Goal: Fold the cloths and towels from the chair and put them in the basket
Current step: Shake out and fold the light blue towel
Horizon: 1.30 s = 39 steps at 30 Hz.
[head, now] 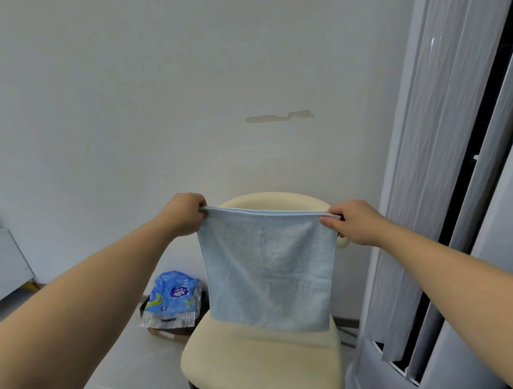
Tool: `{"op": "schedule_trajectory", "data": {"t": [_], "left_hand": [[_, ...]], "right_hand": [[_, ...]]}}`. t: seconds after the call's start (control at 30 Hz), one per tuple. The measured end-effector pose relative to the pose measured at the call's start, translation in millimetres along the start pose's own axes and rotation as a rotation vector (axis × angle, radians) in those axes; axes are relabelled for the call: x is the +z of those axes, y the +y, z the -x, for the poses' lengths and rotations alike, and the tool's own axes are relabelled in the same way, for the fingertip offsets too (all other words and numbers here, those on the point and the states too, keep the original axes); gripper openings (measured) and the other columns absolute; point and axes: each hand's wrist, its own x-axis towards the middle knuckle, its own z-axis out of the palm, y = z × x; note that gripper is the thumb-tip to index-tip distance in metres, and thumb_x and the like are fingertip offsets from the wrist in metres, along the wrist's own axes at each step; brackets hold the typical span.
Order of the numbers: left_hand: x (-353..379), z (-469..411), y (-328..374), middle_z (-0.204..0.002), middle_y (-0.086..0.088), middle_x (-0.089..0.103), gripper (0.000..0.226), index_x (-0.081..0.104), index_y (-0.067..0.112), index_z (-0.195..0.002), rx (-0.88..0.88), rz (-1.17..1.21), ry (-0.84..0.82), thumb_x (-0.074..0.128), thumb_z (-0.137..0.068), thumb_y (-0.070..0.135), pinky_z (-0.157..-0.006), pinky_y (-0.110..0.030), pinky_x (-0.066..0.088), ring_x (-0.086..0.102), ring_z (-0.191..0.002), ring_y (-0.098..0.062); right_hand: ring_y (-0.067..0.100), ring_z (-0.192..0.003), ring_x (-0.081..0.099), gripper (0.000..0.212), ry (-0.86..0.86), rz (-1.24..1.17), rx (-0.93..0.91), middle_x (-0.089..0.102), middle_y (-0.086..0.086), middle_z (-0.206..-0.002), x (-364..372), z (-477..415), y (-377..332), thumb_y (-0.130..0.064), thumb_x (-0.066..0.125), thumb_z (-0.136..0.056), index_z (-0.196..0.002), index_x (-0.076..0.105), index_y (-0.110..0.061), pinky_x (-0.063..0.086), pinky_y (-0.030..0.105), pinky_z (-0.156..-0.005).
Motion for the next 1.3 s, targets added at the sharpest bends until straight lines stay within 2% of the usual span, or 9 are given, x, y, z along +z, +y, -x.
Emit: {"op": "schedule_trajectory", "data": {"t": [0.17,0.27,0.37,0.77,0.87,0.97,1.1,1.2,1.3], "left_hand": [[0,3,-3,-0.070,-0.001,0.071,0.012,0.066,0.017,-0.085,0.006,-0.060,-0.068,0.057,-0.087,0.010,-0.067,-0.030,0.056,0.067,-0.067,-0.014],[1,6,-2,-0.066,0.000,0.071,0.015,0.067,0.018,-0.082,0.003,-0.086,-0.101,0.057,-0.087,0.009,-0.067,-0.029,0.055,0.065,-0.064,-0.009],[2,7,-3,-0.065,0.000,0.072,0.016,0.069,0.017,-0.083,0.000,-0.090,-0.112,0.057,-0.087,0.008,-0.070,-0.032,0.058,0.067,-0.063,-0.009],[4,10,-12,-0.068,0.001,0.071,0.017,0.074,0.014,-0.086,-0.035,-0.159,-0.168,0.059,-0.086,0.007,-0.073,-0.032,0.058,0.068,-0.071,-0.014],[5,12,-17,-0.063,0.005,0.063,0.015,0.075,0.013,-0.086,0.001,-0.222,-0.172,0.060,-0.087,0.012,-0.069,-0.029,0.052,0.063,-0.072,-0.019],[5,14,-20,-0.061,0.009,0.057,0.016,0.076,0.014,-0.089,0.016,-0.236,-0.188,0.060,-0.090,0.012,-0.072,-0.031,0.054,0.063,-0.074,-0.020],[6,15,-23,-0.061,0.008,0.057,0.019,0.076,0.013,-0.092,0.034,-0.247,-0.202,0.057,-0.092,0.012,-0.076,-0.034,0.056,0.067,-0.076,-0.020],[7,13,-27,-0.059,0.007,0.061,0.021,0.077,0.014,-0.092,0.035,-0.233,-0.205,0.057,-0.091,0.011,-0.075,-0.032,0.056,0.069,-0.072,-0.018],[8,11,-31,-0.061,0.003,0.068,0.021,0.078,0.015,-0.090,0.021,-0.202,-0.206,0.058,-0.090,0.010,-0.071,-0.028,0.056,0.069,-0.065,-0.012]], "right_hand": [[0.009,-0.060,0.068,0.019,0.053,-0.167,0.047,0.072,-0.002,-0.066,-2,2,-4,-0.037,0.074,-0.087,-0.077,0.075,-0.021,0.054,0.026,-0.065],[0.003,-0.057,0.066,0.019,0.097,-0.185,0.061,0.071,-0.004,-0.067,-3,3,-9,-0.038,0.080,-0.082,-0.076,0.074,-0.021,0.048,0.020,-0.059],[0.008,-0.062,0.067,0.023,0.146,-0.223,0.069,0.071,-0.003,-0.070,-2,4,-11,-0.037,0.083,-0.079,-0.074,0.071,-0.018,0.049,0.020,-0.059],[0.019,-0.069,0.069,0.014,0.014,-0.202,-0.011,0.072,0.003,-0.076,1,4,-10,-0.030,0.061,-0.098,-0.090,0.070,-0.023,0.058,0.035,-0.074],[0.017,-0.077,0.067,0.006,-0.045,-0.087,-0.035,0.068,-0.002,-0.090,3,2,-11,-0.034,0.054,-0.101,-0.106,0.055,-0.031,0.051,0.031,-0.070],[0.016,-0.093,0.061,0.022,-0.090,0.077,-0.083,0.062,-0.007,-0.100,6,-3,-11,-0.037,0.050,-0.102,-0.123,0.057,-0.034,0.044,0.028,-0.079],[0.012,-0.086,0.063,0.022,-0.090,0.105,-0.063,0.066,-0.008,-0.090,8,-6,-12,-0.038,0.050,-0.102,-0.100,0.068,-0.025,0.045,0.025,-0.073],[0.012,-0.081,0.062,0.023,-0.072,0.117,-0.060,0.066,-0.005,-0.086,8,-6,-11,-0.041,0.053,-0.101,-0.095,0.067,-0.024,0.050,0.030,-0.073],[0.012,-0.078,0.059,0.022,-0.067,0.145,-0.067,0.065,-0.005,-0.085,10,-7,-9,-0.042,0.057,-0.098,-0.092,0.066,-0.023,0.046,0.028,-0.068]]}}
